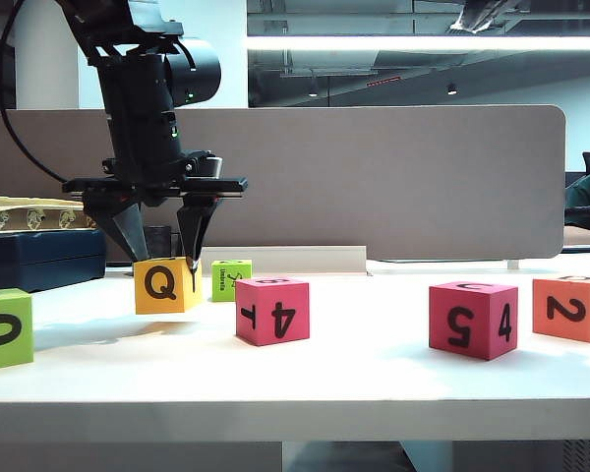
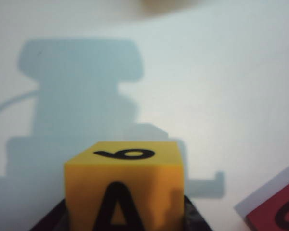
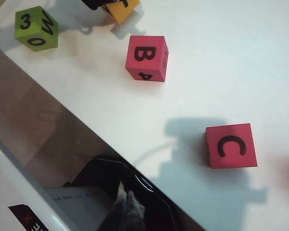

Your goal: Select the appropriate blocks from the scattered letter blocks on the table and arrange them in a row to spell out "ABCD".

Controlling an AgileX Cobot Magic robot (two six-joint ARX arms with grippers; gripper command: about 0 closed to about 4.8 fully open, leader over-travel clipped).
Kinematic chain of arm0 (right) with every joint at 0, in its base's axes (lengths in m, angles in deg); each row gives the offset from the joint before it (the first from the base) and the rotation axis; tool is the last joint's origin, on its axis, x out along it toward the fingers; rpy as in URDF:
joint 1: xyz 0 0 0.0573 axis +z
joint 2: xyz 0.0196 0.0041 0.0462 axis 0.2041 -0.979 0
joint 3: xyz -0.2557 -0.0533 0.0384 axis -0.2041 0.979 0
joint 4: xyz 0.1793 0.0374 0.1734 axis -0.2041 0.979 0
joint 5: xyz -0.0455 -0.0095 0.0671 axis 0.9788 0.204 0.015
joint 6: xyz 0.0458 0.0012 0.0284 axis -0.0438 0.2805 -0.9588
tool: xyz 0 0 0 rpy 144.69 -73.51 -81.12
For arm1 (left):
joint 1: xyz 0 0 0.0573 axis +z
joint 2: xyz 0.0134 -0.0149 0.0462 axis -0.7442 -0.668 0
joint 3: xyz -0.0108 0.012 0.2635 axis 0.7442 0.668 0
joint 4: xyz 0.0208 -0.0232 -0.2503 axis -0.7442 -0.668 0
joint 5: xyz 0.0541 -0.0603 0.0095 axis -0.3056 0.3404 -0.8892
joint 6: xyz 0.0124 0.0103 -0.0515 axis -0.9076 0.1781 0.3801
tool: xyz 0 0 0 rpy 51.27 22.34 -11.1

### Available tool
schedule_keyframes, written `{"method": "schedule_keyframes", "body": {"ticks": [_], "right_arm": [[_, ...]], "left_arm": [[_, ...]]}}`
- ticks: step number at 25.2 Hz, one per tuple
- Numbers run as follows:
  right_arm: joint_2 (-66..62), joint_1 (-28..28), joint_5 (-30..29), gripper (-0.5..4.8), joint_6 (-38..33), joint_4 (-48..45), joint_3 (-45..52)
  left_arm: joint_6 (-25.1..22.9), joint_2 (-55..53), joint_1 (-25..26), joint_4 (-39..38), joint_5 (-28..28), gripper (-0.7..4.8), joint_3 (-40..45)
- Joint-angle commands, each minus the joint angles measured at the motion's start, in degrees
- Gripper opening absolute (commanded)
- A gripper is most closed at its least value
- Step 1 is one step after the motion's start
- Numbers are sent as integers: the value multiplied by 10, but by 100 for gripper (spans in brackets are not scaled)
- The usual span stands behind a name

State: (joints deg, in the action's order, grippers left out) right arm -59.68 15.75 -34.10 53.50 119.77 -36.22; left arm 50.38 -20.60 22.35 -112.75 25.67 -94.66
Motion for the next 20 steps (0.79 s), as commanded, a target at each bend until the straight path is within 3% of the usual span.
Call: {"method": "schedule_keyframes", "body": {"ticks": [1,20], "right_arm": [[2,0,-1,-2,2,-3,-2],[2,0,-1,-2,2,0,-2]], "left_arm": [[4,1,0,1,-2,268,-1],[3,-17,0,1,17,282,0]]}}
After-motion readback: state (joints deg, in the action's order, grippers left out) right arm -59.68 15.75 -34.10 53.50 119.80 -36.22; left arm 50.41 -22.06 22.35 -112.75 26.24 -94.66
